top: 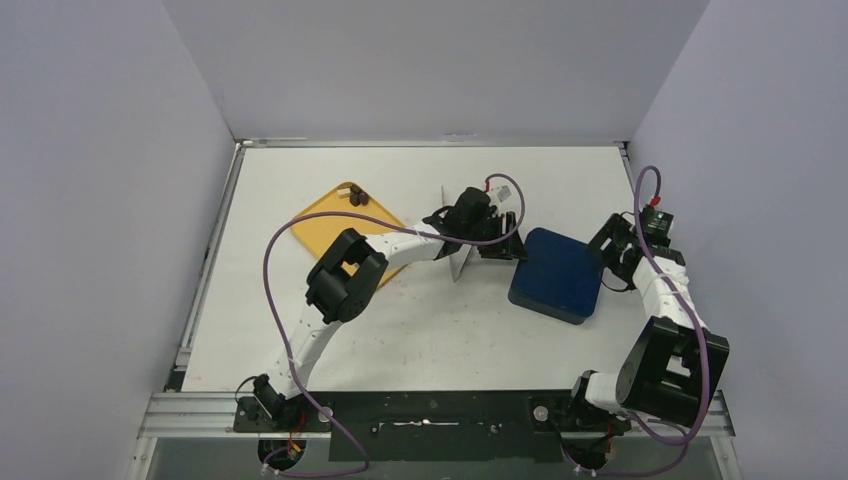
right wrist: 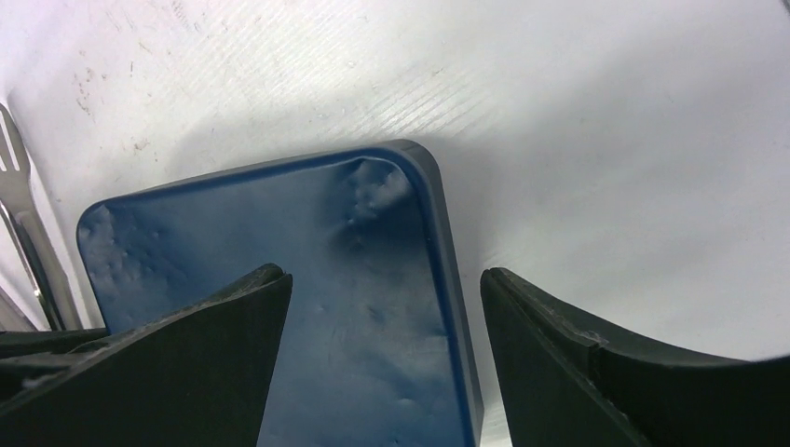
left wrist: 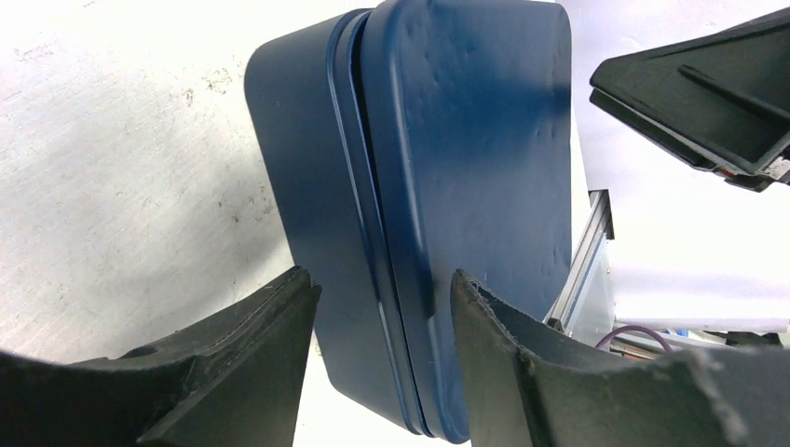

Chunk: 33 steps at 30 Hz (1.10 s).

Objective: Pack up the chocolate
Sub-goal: Close the box lid on the packing box.

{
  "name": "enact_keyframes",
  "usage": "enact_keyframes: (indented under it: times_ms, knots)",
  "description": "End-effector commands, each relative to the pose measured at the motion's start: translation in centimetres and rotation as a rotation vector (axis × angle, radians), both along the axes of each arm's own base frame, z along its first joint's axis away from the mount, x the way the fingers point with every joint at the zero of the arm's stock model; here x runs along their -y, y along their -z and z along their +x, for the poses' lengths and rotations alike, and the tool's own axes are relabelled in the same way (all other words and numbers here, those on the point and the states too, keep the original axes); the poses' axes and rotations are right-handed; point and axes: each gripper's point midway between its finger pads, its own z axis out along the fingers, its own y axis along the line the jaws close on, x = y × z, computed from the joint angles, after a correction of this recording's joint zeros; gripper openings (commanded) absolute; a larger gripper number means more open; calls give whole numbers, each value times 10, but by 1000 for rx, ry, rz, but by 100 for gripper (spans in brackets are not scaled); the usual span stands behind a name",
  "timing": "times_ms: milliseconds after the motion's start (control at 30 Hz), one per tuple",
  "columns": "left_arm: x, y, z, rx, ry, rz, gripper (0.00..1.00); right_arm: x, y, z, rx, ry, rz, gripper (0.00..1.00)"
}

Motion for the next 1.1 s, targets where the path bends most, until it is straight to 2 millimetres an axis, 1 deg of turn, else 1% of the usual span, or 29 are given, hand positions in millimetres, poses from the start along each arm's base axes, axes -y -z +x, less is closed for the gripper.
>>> enact_keyframes:
  times_ms: [0, 100, 167, 233, 333, 400, 500, 567, 633, 700, 833, 867, 900, 967, 1067]
  knots:
    - [8, -26, 4, 81, 26, -28, 51, -11, -2, 7, 56, -62, 19, 71]
    - [15, -17, -8, 56, 68, -34, 50, -23, -1, 9, 70, -104, 58, 61]
    - [18, -10, -15, 44, 95, -18, 50, -27, 1, 8, 61, -118, 69, 59]
    - [16, -1, -21, 27, 108, 21, 50, -31, 3, 8, 57, -135, 71, 55]
    - [16, 2, -22, 26, 110, 27, 48, -36, 1, 8, 71, -149, 75, 40]
    - [17, 0, -23, 26, 112, 23, 45, -38, 1, 7, 74, -154, 78, 35]
    - [17, 0, -24, 25, 112, 25, 43, -39, 6, 3, 60, -155, 83, 33]
    - [14, 7, -24, 17, 102, 45, 39, -39, 13, -2, 33, -144, 84, 32]
    - [4, 22, -24, -1, 76, 108, 38, -37, 22, -9, 0, -127, 77, 32]
    - [-11, 40, -25, -28, 44, 175, 38, -36, 30, -17, -24, -108, 73, 32]
    - [-34, 63, -28, -80, -17, 242, 36, -41, 43, -28, -43, -99, 85, 33]
    - [-40, 68, -28, -81, -30, 267, 32, -40, 44, -30, -48, -96, 81, 33]
    - [-42, 69, -25, -76, -40, 268, 29, -39, 44, -31, -51, -94, 74, 33]
    - [-42, 65, -21, -77, -48, 238, 27, -37, 39, -28, -40, -89, 62, 33]
    - [-38, 60, -19, -77, -42, 221, 25, -35, 25, -19, 0, -89, 58, 33]
